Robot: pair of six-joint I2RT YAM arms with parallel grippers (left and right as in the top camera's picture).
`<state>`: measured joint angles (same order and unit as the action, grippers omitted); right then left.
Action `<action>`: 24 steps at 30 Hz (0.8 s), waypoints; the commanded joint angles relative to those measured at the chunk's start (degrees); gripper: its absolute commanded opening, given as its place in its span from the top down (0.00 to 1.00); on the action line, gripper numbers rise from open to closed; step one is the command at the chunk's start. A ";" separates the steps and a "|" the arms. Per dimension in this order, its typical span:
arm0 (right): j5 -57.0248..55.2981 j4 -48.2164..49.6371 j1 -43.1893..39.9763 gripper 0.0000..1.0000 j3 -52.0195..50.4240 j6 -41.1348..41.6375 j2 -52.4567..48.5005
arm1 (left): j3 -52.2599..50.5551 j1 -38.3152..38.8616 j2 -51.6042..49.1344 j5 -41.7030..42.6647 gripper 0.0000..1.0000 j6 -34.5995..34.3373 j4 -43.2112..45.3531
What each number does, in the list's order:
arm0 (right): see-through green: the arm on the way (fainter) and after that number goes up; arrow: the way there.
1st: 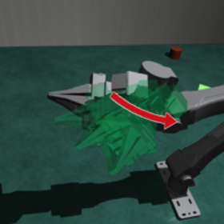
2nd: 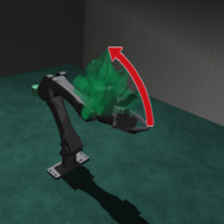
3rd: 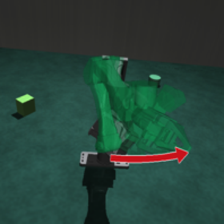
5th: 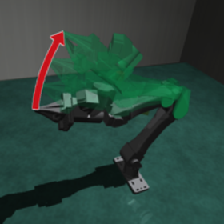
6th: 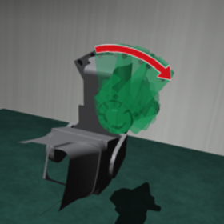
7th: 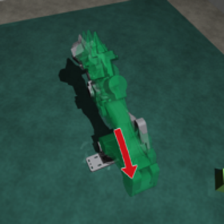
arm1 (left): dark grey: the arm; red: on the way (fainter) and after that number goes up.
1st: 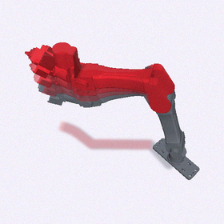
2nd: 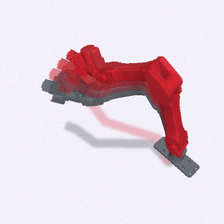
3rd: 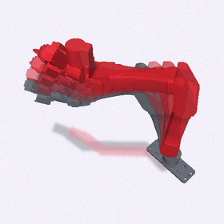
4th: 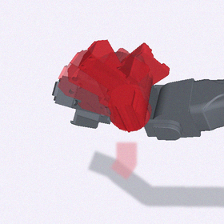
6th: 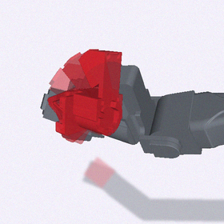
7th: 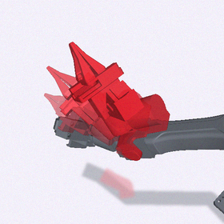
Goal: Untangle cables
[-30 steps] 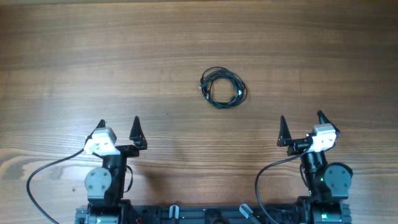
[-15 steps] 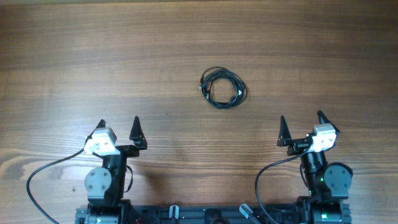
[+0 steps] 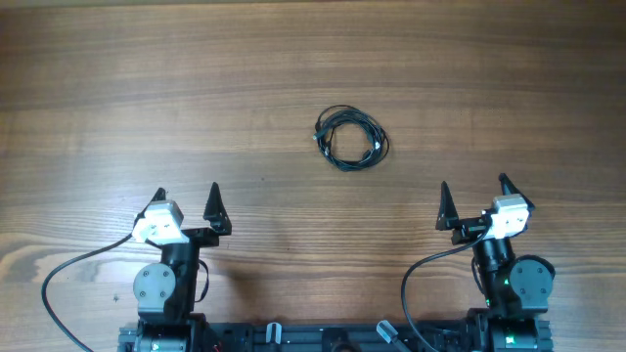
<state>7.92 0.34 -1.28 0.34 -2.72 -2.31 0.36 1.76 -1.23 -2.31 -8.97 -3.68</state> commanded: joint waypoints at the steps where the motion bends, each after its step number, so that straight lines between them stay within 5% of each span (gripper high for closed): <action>1: 0.52 0.13 0.17 0.00 -0.02 -0.28 -0.39 | -0.02 -0.33 -0.28 -0.55 0.00 -0.50 -0.26; 24: 0.52 0.13 0.17 0.00 -0.02 -0.28 -0.39 | -0.02 -0.33 -0.28 -0.55 0.00 -0.44 1.25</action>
<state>7.92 0.34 -1.28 0.34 -2.72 -2.31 0.36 1.76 -1.23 -2.31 -8.97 -3.46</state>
